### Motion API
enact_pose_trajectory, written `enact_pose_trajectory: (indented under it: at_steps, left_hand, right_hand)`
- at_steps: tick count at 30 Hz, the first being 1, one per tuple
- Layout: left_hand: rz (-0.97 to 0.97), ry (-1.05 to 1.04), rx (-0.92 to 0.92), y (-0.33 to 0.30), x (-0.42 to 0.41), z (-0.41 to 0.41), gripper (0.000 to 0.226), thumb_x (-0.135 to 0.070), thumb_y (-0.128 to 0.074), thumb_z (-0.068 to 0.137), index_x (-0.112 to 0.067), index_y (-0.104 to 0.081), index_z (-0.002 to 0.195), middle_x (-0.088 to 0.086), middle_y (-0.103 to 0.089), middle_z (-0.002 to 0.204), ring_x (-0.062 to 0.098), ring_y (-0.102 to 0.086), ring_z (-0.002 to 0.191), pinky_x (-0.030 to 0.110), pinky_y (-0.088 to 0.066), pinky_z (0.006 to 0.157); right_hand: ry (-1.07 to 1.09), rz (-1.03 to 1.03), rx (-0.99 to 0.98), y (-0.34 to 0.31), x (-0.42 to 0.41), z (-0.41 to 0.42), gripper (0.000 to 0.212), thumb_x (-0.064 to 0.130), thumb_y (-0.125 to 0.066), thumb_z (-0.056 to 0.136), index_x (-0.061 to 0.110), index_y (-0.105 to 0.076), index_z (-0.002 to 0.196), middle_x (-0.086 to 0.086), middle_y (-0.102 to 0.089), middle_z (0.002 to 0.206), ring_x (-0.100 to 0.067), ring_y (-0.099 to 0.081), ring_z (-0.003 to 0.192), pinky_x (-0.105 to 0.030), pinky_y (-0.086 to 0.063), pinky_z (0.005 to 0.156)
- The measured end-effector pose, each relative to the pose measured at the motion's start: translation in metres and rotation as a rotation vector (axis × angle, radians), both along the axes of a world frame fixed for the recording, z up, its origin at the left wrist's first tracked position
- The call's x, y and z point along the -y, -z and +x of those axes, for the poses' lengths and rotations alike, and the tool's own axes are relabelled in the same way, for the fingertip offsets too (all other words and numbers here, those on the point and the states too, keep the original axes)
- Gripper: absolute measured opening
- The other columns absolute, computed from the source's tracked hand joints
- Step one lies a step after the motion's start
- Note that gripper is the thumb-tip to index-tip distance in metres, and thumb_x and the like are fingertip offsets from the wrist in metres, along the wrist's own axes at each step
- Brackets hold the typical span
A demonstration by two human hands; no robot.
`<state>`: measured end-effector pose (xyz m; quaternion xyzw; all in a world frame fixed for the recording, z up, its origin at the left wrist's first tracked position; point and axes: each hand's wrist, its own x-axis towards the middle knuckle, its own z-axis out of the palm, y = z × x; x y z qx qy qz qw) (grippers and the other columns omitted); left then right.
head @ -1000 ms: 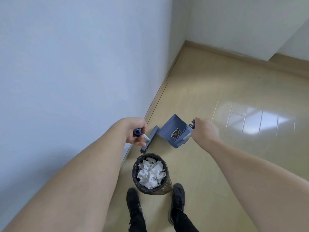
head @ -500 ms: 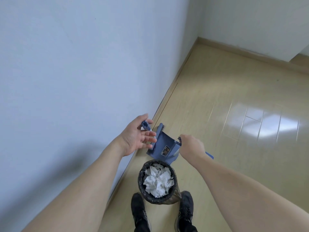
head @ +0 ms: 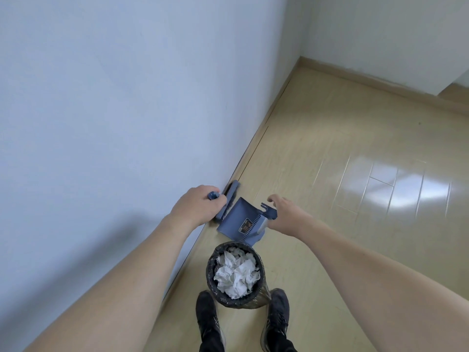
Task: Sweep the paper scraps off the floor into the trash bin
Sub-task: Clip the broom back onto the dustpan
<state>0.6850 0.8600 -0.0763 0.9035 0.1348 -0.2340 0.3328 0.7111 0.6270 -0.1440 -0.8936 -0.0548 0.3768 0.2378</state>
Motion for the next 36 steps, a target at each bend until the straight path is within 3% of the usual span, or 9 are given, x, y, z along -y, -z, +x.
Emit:
enact_pose_trajectory:
  at_steps: [3, 7, 11, 14, 23, 25, 30, 34, 36]
  left_hand:
    - [-0.028, -0.042, 0.001, 0.002, 0.010, 0.001, 0.027, -0.033, -0.044, 0.081, -0.015, -0.030, 0.067, -0.001, -0.032, 0.061, 0.019, -0.026, 0.057, 0.028, -0.023, 0.052]
    - [-0.081, -0.117, -0.012, -0.004, 0.024, 0.003, 0.035, -0.032, -0.046, 0.085, -0.021, -0.044, 0.051, -0.005, -0.036, 0.053, 0.018, -0.029, 0.052, 0.026, -0.025, 0.049]
    - [-0.076, -0.171, -0.004, -0.016, 0.033, 0.009, 0.033, -0.036, -0.047, 0.086, -0.005, -0.053, 0.075, 0.001, -0.040, 0.062, 0.019, -0.032, 0.055, 0.028, -0.029, 0.052]
    - [-0.087, -0.179, -0.041, -0.029, 0.042, 0.012, 0.036, -0.035, -0.047, 0.088, -0.001, -0.061, 0.089, 0.004, -0.048, 0.070, 0.020, -0.038, 0.061, 0.029, -0.033, 0.056]
    - [-0.070, -0.020, -0.057, -0.049, 0.088, 0.003, 0.029, -0.032, -0.047, 0.086, -0.007, -0.053, 0.074, 0.001, -0.039, 0.061, 0.018, -0.032, 0.055, 0.028, -0.027, 0.050]
    - [-0.062, -0.012, -0.049, -0.051, 0.095, 0.001, 0.027, -0.033, -0.047, 0.088, -0.011, -0.052, 0.073, 0.000, -0.040, 0.060, 0.016, -0.032, 0.054, 0.027, -0.028, 0.050]
    - [-0.054, -0.030, -0.060, -0.053, 0.094, -0.001, 0.036, -0.032, -0.046, 0.083, 0.002, -0.057, 0.079, 0.004, -0.045, 0.065, 0.018, -0.034, 0.058, 0.029, -0.028, 0.052]
    - [-0.074, -0.060, -0.068, -0.055, 0.093, 0.003, 0.037, -0.033, -0.047, 0.077, 0.003, -0.057, 0.077, 0.005, -0.050, 0.066, 0.018, -0.039, 0.063, 0.031, -0.031, 0.055]
    - [-0.073, -0.055, -0.069, -0.054, 0.092, 0.004, 0.038, -0.033, -0.047, 0.076, 0.003, -0.059, 0.077, 0.004, -0.051, 0.065, 0.017, -0.041, 0.063, 0.031, -0.033, 0.056]
  right_hand:
    - [0.136, 0.044, -0.074, -0.007, 0.022, -0.009, 0.072, 0.049, -0.062, 0.085, 0.025, -0.030, 0.144, -0.001, -0.041, 0.141, -0.022, -0.051, 0.116, -0.035, -0.048, 0.088]
    - [0.478, 0.082, -0.211, -0.003, 0.054, -0.030, 0.065, 0.066, -0.044, 0.086, 0.026, -0.038, 0.137, -0.003, -0.050, 0.131, -0.023, -0.053, 0.109, -0.036, -0.045, 0.088]
    - [0.622, 0.153, -0.336, 0.003, 0.072, -0.050, 0.052, 0.059, -0.041, 0.093, 0.014, -0.052, 0.118, -0.010, -0.065, 0.102, -0.020, -0.061, 0.079, -0.032, -0.050, 0.068]
    - [0.728, 0.281, -0.321, -0.005, 0.072, -0.053, 0.043, 0.047, -0.049, 0.096, 0.009, -0.058, 0.112, -0.011, -0.071, 0.090, -0.020, -0.063, 0.071, -0.032, -0.052, 0.068]
    - [0.533, 0.085, -0.209, -0.018, 0.047, -0.040, 0.039, 0.037, -0.053, 0.095, 0.001, -0.063, 0.107, -0.009, -0.059, 0.083, -0.024, -0.053, 0.071, -0.031, -0.045, 0.064]
    - [0.524, 0.086, -0.154, -0.017, 0.045, -0.040, 0.038, 0.034, -0.054, 0.094, 0.001, -0.065, 0.108, -0.009, -0.059, 0.086, -0.024, -0.054, 0.075, -0.032, -0.046, 0.069]
    - [0.534, 0.106, -0.105, -0.015, 0.043, -0.047, 0.035, 0.033, -0.054, 0.094, 0.003, -0.066, 0.107, -0.007, -0.057, 0.087, -0.022, -0.051, 0.077, -0.027, -0.039, 0.063]
    - [0.553, 0.152, -0.122, -0.013, 0.042, -0.044, 0.035, 0.032, -0.057, 0.092, 0.002, -0.068, 0.106, -0.006, -0.059, 0.082, -0.021, -0.053, 0.073, -0.031, -0.047, 0.066]
    - [0.573, 0.167, -0.152, -0.013, 0.044, -0.043, 0.035, 0.030, -0.058, 0.093, -0.001, -0.067, 0.107, -0.008, -0.056, 0.077, -0.021, -0.050, 0.066, -0.028, -0.043, 0.056]
